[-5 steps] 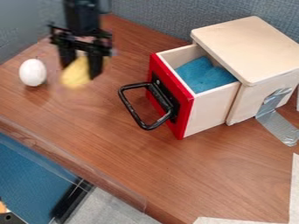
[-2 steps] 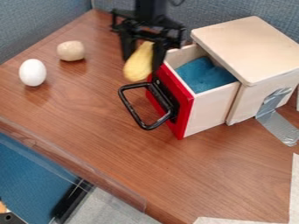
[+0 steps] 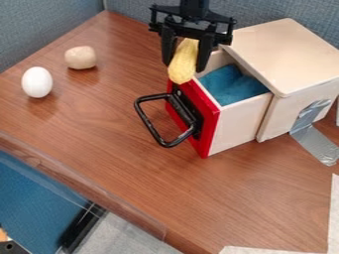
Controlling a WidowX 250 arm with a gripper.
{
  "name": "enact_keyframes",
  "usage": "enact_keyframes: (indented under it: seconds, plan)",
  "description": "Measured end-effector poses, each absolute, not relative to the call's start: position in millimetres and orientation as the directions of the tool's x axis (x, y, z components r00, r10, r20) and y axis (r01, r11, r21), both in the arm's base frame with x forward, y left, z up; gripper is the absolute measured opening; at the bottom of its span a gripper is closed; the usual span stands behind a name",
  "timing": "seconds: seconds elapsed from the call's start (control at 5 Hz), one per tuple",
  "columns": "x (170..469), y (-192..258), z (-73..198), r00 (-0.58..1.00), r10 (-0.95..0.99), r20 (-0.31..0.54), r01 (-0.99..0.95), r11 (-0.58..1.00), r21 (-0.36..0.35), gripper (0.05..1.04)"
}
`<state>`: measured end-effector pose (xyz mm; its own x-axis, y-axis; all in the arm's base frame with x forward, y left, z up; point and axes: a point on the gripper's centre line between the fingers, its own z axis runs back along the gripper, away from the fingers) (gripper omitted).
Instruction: Put the corn in the drawer
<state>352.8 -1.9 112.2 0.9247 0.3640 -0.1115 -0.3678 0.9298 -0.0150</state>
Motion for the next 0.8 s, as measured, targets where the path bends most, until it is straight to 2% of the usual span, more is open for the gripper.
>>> enact_keyframes:
  seconds: [0.4,0.8]
  plan:
    - [380,6,103,0.848,0.503,-0.167,-0.517,0.854,-0.051,0.623]
    - [377,-10,109,0.827,0.505,-0.246,-0.541,0.833,-0.110,0.623]
